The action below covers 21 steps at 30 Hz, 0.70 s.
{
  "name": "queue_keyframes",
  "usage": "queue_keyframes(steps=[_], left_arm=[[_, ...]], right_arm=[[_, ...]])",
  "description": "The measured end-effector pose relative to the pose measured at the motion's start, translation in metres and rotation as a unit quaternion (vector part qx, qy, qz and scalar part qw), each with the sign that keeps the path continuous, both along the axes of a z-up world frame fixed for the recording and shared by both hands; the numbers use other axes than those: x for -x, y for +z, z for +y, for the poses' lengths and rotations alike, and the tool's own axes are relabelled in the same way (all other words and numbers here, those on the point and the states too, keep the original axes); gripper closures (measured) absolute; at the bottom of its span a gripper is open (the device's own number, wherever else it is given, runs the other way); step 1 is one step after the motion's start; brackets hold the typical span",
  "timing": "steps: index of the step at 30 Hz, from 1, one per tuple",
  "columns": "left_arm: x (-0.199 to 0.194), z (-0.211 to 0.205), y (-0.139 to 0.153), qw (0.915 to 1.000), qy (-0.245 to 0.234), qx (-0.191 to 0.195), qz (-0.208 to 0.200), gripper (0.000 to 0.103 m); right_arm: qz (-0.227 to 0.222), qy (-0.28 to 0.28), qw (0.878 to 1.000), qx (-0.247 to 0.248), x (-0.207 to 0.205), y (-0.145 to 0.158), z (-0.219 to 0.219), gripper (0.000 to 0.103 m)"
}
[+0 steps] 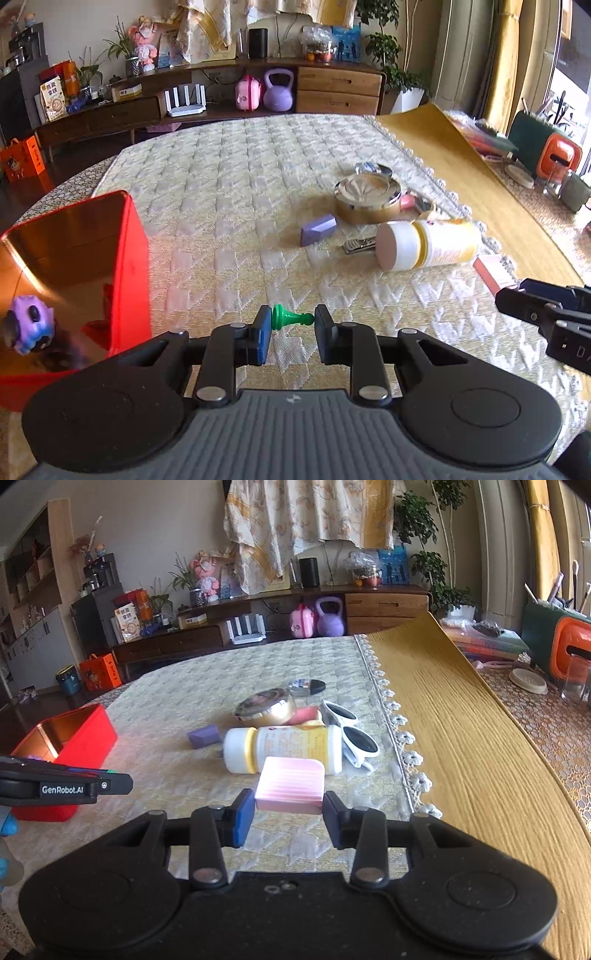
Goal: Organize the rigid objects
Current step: 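Carry pawn and pink block into red tin and release both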
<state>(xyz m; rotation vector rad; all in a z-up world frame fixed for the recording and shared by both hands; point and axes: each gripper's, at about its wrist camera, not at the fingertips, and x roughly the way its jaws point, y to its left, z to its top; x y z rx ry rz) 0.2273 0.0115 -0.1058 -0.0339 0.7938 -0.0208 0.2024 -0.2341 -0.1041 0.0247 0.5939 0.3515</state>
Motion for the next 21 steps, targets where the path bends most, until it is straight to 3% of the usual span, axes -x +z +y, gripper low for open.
queue_keyframes(steps=[21], left_arm=[[0.040, 0.056, 0.062, 0.9981, 0.046, 0.014, -0.038, 0.079]], right_arm=[[-0.040, 0.148, 0.988, 0.025, 0.029, 0.061, 0.078, 0.063]])
